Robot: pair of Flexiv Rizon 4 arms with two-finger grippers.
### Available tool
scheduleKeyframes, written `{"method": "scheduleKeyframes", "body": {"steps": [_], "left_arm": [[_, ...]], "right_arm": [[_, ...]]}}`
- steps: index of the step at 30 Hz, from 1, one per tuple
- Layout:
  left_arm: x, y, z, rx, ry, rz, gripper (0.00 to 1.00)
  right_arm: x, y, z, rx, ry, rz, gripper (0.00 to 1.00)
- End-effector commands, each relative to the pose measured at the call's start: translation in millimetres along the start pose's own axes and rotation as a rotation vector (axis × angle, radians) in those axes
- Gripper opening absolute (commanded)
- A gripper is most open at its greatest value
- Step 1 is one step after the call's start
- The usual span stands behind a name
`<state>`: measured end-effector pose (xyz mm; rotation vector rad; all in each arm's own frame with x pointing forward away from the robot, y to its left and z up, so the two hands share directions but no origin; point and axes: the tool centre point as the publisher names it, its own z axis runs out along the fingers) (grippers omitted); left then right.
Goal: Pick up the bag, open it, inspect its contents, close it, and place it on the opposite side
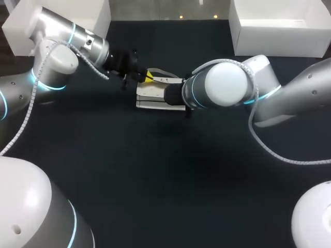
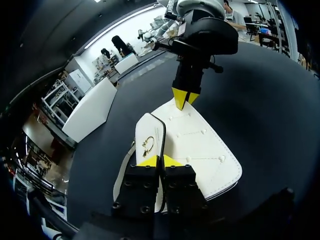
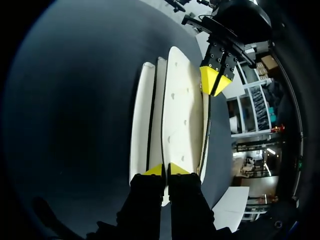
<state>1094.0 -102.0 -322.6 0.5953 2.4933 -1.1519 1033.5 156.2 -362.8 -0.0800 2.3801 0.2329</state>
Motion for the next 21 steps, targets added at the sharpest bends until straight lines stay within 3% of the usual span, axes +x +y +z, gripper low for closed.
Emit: {"method": "scheduleKeyframes", "body": {"steps": [1, 13, 19, 21], "left_arm": [[-15.2, 11.6, -3.2, 0.039, 0.052, -0.036, 0.00], [-19.6, 21.9, -6.7, 0.117, 0.096, -0.154, 0.00], [-6.7, 14.8, 2.9, -0.009, 0.081, -0.011, 0.00], [-0.6, 14.4, 6.3, -0.014, 0.076, 0.007, 0.00]], "right_arm": [[4.0, -2.8, 1.7, 0.001, -0.004, 0.000, 0.00], [4.0, -2.8, 1.7, 0.001, -0.004, 0.000, 0.00], [4.0, -2.8, 1.7, 0.001, -0.004, 0.000, 0.00], [4.0, -2.8, 1.7, 0.001, -0.004, 0.000, 0.00]]}}
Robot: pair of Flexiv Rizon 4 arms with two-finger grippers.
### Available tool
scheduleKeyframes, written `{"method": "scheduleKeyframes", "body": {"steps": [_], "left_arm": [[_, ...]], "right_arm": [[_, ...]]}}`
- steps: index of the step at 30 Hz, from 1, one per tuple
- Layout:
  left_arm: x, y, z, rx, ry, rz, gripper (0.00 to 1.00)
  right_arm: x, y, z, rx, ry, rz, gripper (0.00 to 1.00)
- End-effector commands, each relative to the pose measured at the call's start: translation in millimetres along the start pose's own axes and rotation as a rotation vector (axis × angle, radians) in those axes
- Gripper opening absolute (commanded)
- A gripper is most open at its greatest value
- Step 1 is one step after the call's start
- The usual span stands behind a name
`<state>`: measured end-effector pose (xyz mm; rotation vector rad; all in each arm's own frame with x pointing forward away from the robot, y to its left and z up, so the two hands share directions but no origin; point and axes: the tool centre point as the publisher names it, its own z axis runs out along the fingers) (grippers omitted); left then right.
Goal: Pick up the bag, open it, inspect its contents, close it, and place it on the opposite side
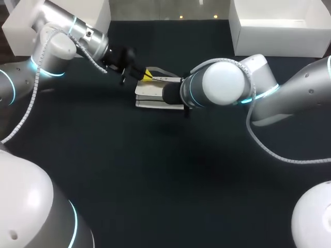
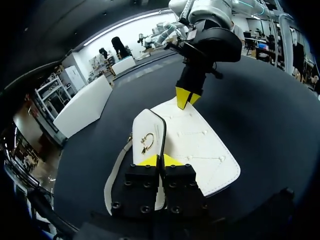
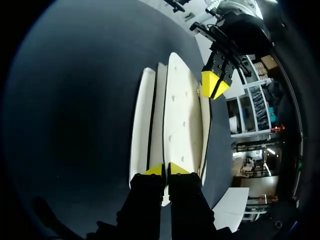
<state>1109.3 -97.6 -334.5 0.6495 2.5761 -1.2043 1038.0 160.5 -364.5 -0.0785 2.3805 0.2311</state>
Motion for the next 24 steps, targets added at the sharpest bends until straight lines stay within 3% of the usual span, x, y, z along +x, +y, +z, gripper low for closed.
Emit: {"method": "scheduleKeyframes", "body": {"steps": [1, 2, 3, 9, 18, 24], "left_arm": [[8.6, -2.5, 2.9, -0.068, -0.033, 0.045, 0.00], [10.8, -1.7, 4.3, -0.084, -0.045, 0.049, 0.16], [12.9, -1.0, 5.3, -0.084, -0.049, 0.052, 0.21], [21.0, -1.0, 6.9, -0.092, -0.084, 0.077, 0.37], [22.3, -8.6, 9.1, -0.097, -0.104, 0.143, 0.30], [22.7, -12.7, 17.4, -0.163, -0.096, 0.208, 0.29]], "right_arm": [[6.0, -6.3, -3.4, -0.001, -0.004, -0.001, 0.00], [6.0, -6.3, -3.4, -0.001, -0.004, -0.001, 0.00], [6.0, -6.3, -3.4, -0.001, -0.004, -0.001, 0.00], [6.0, -6.3, -3.4, -0.001, -0.004, -0.001, 0.00], [6.0, -6.3, -3.4, -0.001, -0.004, -0.001, 0.00], [6.0, -6.3, -3.4, -0.001, -0.004, -0.001, 0.00]]}}
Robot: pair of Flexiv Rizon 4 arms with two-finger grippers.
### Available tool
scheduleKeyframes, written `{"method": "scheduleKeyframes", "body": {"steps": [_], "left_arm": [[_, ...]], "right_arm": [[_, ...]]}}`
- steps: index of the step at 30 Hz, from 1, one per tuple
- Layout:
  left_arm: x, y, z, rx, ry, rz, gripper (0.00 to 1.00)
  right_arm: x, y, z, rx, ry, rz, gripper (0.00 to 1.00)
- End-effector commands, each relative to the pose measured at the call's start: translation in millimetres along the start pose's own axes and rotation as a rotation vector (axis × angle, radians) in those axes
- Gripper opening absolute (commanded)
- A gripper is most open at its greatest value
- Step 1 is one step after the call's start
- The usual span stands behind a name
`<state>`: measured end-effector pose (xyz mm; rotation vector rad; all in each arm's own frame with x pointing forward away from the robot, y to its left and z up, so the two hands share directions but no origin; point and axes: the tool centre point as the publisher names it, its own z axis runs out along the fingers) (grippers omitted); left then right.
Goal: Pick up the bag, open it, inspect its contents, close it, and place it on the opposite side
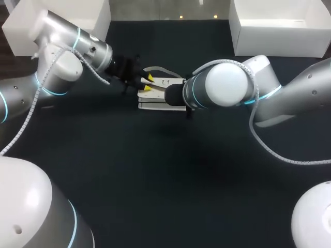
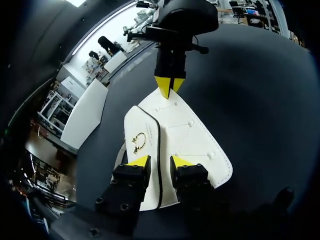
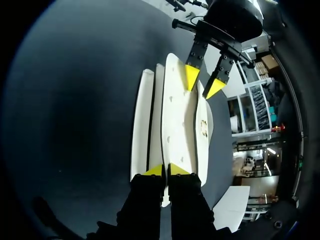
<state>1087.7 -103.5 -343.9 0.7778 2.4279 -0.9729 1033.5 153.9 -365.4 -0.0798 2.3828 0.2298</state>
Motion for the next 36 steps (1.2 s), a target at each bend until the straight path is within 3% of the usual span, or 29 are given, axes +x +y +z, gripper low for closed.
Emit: {"method": "scheduleKeyframes", "body": {"steps": [1, 9, 13, 20, 26, 29, 36], "left_arm": [[1.6, -7.3, 7.9, -0.044, -0.005, 0.027, 0.29], [-0.2, -4.5, 17.4, -0.101, -0.023, 0.045, 0.26], [-4.6, 1.5, 20.6, -0.129, -0.042, 0.021, 0.00], [-24.3, 3.2, -0.7, -0.016, -0.038, -0.111, 0.00], [-46.4, 13.9, -23.2, 0.136, 0.011, -0.258, 0.00], [-54.3, 19.7, -27.6, 0.173, 0.035, -0.306, 0.00], [-61.1, 28.2, -29.5, 0.179, 0.058, -0.355, 0.00]], "right_arm": [[2.1, -0.1, 0.3, -0.002, -0.007, 0.000, 0.00], [2.1, -0.1, 0.3, -0.002, -0.007, 0.000, 0.00], [2.1, -0.1, 0.3, -0.002, -0.007, 0.000, 0.00], [2.1, -0.1, 0.3, -0.002, -0.007, 0.000, 0.00], [2.1, -0.1, 0.3, -0.002, -0.007, 0.000, 0.00], [2.1, -0.1, 0.3, -0.002, -0.007, 0.000, 0.00], [2.1, -0.1, 0.3, -0.002, -0.007, 0.000, 0.00]]}}
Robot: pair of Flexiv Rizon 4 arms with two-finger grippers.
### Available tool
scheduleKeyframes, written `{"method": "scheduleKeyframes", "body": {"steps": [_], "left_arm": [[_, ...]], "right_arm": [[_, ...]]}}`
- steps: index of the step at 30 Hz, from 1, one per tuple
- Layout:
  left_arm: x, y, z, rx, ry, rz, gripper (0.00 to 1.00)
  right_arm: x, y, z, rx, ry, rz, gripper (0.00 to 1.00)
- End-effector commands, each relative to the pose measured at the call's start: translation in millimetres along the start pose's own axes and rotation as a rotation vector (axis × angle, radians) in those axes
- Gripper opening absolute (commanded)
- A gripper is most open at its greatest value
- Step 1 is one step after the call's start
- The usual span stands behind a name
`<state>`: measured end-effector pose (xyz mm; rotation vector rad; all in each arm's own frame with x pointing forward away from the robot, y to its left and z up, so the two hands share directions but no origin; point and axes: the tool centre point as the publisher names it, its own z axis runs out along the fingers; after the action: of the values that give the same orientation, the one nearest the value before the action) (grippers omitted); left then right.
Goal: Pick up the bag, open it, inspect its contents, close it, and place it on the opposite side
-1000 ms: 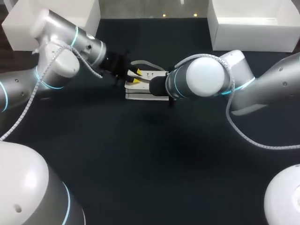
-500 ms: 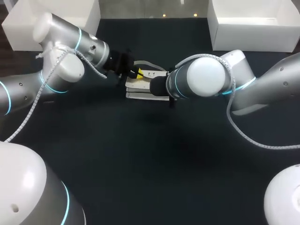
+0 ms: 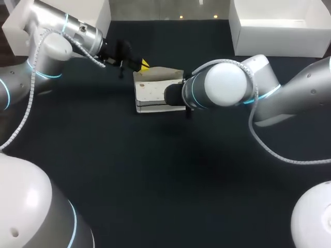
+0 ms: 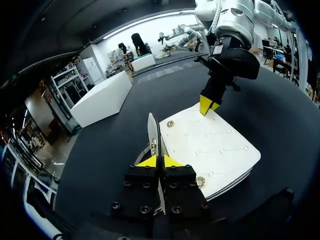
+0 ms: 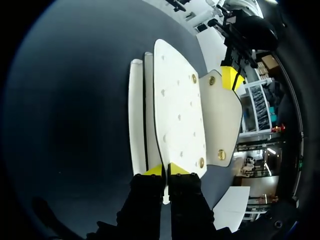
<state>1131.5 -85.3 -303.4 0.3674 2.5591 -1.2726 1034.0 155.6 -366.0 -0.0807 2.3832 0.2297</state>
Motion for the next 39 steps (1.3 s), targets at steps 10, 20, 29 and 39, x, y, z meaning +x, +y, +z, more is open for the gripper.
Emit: {"method": "scheduleKeyframes", "body": {"steps": [10, 20, 29, 39], "left_arm": [[5.3, 0.3, 13.1, -0.053, 0.045, 0.082, 0.41], [26.5, -3.6, 26.8, -0.127, -0.070, 0.072, 0.91], [10.7, 7.2, 38.0, -0.161, -0.129, -0.019, 0.76], [-4.5, 23.4, 50.6, -0.169, -0.095, -0.083, 0.69]], "right_arm": [[2.1, -1.8, -0.7, -0.002, -0.007, 0.001, 0.00], [2.1, -1.8, -0.7, -0.002, -0.007, 0.001, 0.00], [2.1, -1.8, -0.7, -0.002, -0.007, 0.001, 0.00], [2.1, -1.8, -0.7, -0.002, -0.007, 0.001, 0.00]]}}
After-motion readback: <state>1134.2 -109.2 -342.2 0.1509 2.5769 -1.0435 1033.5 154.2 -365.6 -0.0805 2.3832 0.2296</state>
